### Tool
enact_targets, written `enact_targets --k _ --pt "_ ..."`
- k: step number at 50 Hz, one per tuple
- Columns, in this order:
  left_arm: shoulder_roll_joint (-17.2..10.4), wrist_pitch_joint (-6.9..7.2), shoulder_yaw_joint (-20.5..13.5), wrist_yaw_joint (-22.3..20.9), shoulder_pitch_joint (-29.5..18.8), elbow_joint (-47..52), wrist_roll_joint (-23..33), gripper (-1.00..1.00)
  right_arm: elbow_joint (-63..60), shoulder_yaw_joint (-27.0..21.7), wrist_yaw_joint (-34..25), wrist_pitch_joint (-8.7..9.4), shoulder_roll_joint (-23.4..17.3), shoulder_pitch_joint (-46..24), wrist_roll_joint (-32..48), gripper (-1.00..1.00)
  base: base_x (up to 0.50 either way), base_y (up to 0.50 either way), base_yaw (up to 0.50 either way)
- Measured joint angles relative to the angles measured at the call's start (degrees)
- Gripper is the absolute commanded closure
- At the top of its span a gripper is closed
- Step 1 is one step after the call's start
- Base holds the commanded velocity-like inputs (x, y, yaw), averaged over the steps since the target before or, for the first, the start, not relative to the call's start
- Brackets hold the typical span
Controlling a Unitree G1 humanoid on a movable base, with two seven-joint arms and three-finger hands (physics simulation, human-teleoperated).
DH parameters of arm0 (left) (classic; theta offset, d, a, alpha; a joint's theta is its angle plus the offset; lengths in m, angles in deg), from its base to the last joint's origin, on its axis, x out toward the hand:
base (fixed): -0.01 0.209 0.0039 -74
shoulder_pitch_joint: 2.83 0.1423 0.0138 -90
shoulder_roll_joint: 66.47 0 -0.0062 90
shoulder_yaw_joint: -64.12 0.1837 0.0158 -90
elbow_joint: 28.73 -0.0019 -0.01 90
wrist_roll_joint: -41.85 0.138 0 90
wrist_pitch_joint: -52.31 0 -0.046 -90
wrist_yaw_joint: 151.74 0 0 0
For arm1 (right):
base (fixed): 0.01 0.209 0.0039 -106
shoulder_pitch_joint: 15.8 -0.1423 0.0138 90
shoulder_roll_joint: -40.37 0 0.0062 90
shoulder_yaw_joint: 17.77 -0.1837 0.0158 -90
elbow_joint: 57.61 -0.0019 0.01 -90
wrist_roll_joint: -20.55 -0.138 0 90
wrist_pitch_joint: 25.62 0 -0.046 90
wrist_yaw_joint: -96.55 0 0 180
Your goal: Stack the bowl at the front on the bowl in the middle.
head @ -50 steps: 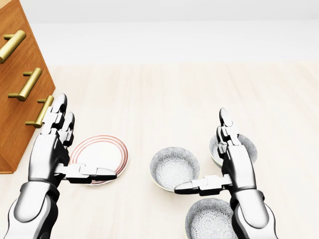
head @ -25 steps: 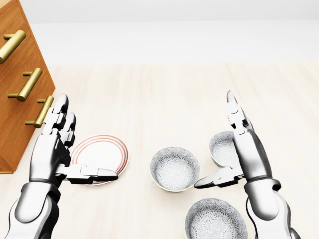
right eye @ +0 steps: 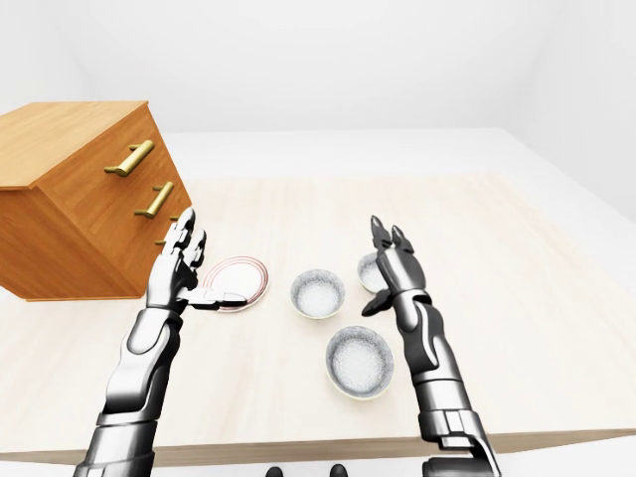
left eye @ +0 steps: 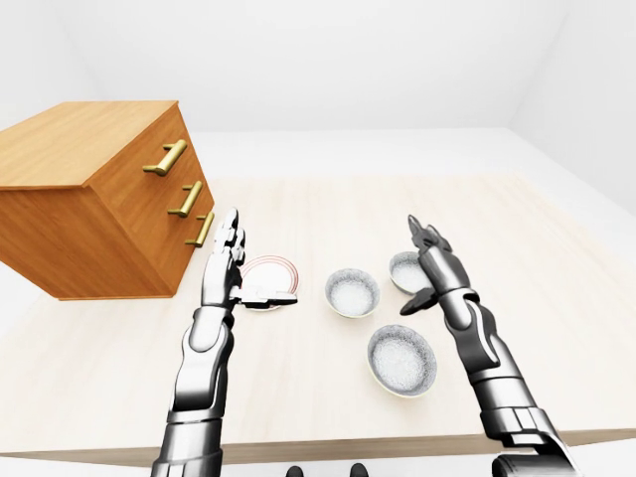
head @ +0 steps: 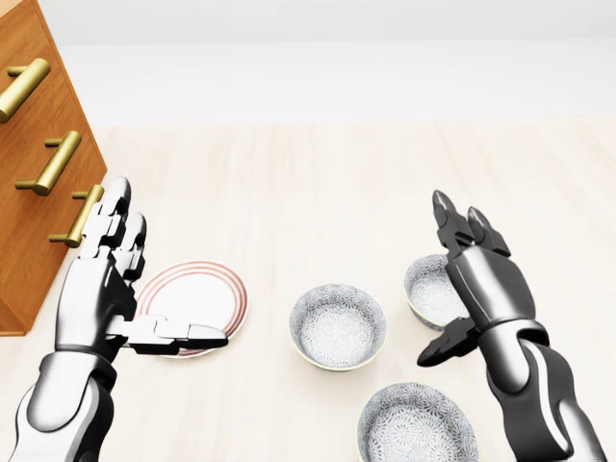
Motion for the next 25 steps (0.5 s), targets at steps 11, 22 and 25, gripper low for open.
enact_targets --k 11,22,25 --pt "0.0 0.0 0.0 -0.1 0.0 0.0 -0.1 -1.0 6.9 1.6 3.0 0.0 -1.0 -3.8 7.3 -1.0 0.0 0.0 0.0" --pt "0.0 0.0 0.0 0.0 0.1 0.1 0.0 -1.0 12.3 3.0 6.2 0.0 -1.4 -5.5 12.8 -1.0 0.0 0.0 0.0" --pt "0.0 0.0 0.0 0.0 0.1 0.1 0.0 -1.0 13.9 3.4 7.2 0.0 -1.4 -5.9 14.1 -1.0 0.0 0.0 0.0"
